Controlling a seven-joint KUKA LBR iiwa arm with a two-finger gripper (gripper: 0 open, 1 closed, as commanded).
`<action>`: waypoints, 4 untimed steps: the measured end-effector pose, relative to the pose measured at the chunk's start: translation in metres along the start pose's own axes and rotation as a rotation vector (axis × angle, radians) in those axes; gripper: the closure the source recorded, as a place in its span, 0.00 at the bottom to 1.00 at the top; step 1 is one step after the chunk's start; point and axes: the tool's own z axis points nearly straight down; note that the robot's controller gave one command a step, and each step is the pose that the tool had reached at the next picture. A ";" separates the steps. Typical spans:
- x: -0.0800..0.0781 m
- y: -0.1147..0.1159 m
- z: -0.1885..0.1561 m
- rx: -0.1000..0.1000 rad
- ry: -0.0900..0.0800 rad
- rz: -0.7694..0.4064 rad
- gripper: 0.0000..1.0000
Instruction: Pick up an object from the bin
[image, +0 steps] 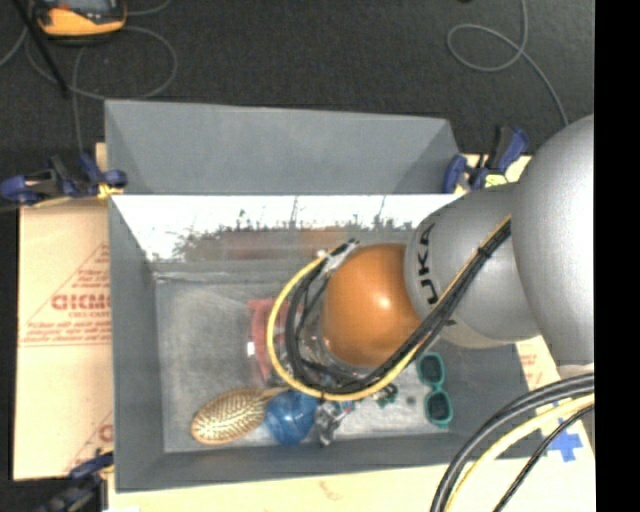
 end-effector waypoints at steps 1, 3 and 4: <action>0.001 0.000 -0.004 -0.002 0.002 0.002 1.00; 0.000 -0.001 -0.032 -0.010 0.014 0.003 1.00; 0.000 0.000 -0.046 -0.013 0.018 0.004 1.00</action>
Offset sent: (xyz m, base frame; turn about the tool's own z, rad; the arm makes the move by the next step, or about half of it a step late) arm -0.0001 0.0002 0.0272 0.0001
